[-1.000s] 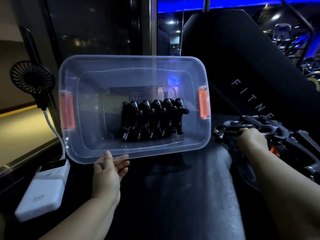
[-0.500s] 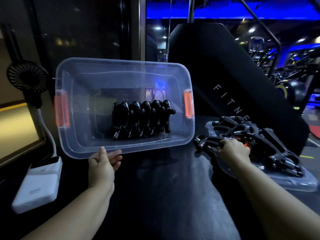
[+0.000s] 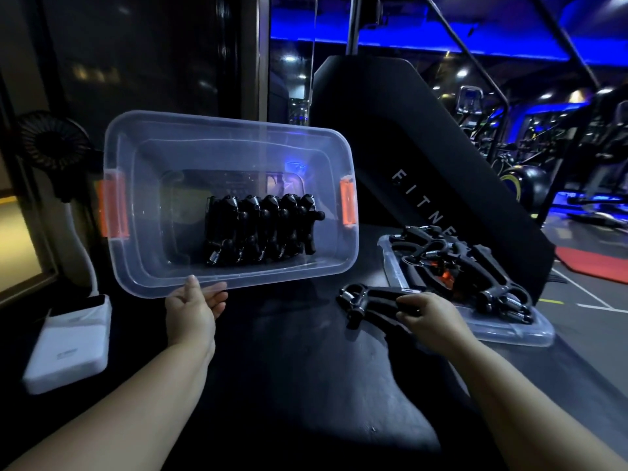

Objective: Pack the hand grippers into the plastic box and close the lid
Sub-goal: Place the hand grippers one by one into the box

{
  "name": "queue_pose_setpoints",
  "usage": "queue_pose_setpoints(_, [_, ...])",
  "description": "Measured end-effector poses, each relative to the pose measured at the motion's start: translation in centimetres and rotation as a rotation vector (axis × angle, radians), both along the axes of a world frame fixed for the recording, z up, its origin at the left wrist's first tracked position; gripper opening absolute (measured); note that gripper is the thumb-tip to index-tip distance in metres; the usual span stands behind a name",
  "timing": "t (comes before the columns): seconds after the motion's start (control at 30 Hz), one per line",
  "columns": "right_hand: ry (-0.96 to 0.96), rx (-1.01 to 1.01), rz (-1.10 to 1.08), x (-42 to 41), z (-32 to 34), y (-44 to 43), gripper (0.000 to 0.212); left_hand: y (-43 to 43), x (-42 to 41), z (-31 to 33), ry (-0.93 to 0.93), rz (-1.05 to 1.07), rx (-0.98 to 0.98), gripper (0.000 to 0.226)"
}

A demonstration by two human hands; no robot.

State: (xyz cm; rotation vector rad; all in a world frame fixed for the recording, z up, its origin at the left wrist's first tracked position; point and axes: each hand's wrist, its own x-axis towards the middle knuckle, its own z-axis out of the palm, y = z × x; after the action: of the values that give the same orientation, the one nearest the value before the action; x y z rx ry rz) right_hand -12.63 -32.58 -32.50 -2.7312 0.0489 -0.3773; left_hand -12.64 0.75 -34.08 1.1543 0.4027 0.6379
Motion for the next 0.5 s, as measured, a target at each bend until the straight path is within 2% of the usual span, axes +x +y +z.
queue_pose_setpoints(0.2, [0.125,0.165,0.175,-1.1,-0.5,0.6,0.032,-0.1,0.0,-0.2,0.002,0.001,-0.010,0.027])
queue_pose_setpoints(0.43, [0.167,0.047,0.196,-1.0,-0.1,1.7,0.034,0.2,0.5,-0.6,0.016,-0.002,-0.011,0.033])
queue_pose_setpoints(0.5, [0.144,0.050,0.232,-1.2,0.3,2.9,0.042,0.3,0.6,-0.7,0.018,-0.002,0.000,0.033])
